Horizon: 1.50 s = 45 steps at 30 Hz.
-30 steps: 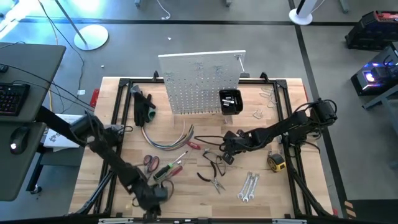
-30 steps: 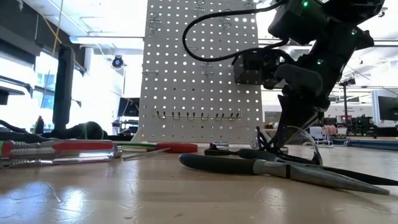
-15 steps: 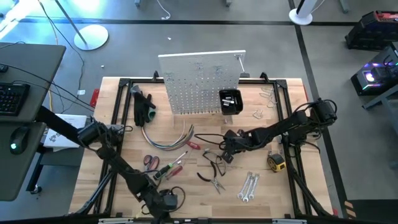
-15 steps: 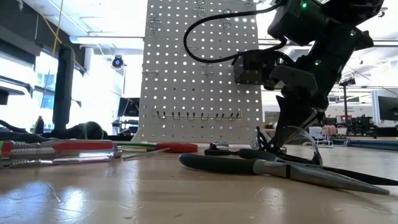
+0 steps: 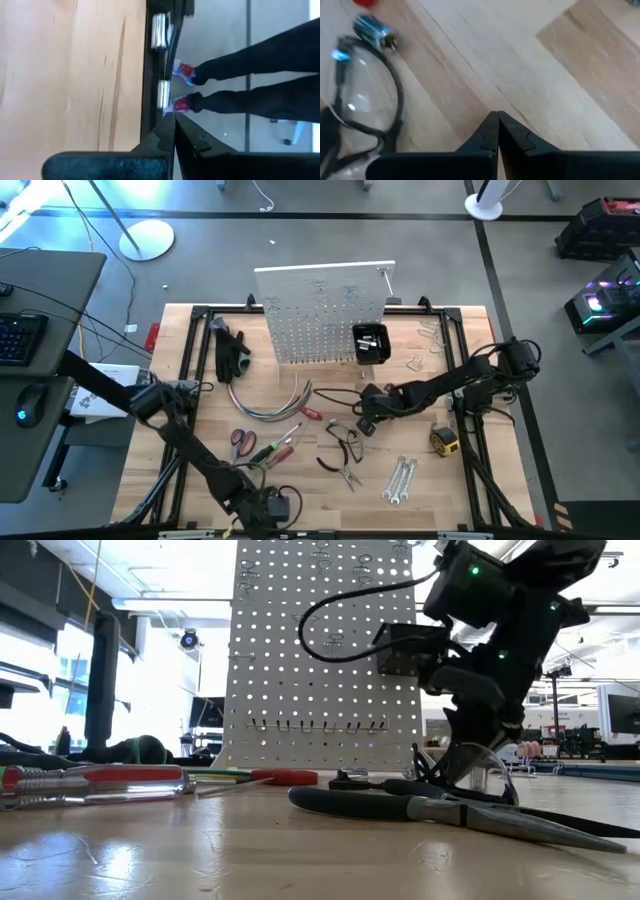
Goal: Hang tools onto peg board
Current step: Put the socket into the black bin on the peg board
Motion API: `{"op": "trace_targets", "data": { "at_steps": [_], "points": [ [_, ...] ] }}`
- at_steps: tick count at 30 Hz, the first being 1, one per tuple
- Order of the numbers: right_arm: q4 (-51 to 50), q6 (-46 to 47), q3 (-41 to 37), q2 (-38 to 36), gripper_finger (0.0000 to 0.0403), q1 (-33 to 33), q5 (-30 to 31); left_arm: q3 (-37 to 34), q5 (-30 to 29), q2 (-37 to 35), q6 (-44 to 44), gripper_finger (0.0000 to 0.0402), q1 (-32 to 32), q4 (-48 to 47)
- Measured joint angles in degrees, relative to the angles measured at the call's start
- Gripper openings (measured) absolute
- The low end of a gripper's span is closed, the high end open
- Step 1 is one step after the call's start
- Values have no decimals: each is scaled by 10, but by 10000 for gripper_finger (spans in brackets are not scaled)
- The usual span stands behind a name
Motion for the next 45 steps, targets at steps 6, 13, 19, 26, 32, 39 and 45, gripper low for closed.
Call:
{"op": "trace_targets", "data": {
  "at_steps": [6, 13, 19, 26, 32, 39, 45],
  "points": [
    [-4, -6, 0, 0, 0, 0, 0, 1, 3, 20, -30, 0, -2, 53],
    [-3, -16, 1, 0, 0, 0, 4, 1, 0, 18, -55, 0, -6, 56],
    [-8, -30, 1, -16, 0, 0, 11, 1, 4, 14, -51, 0, -6, 53],
    [-24, -30, 2, -29, 0, 0, 26, 1, -2, 7, -28, 0, -9, 66],
    [-23, -26, 2, -29, 0, 0, 26, 1, 5, 23, -43, 0, -8, 89],
    [-22, -26, 2, -29, 0, -1, 32, 0, 0, 35, -43, 0, -5, 69],
    [-23, -30, 2, -29, 0, -1, 33, 1, -2, 40, -56, 0, -2, 89]
  ]
}}
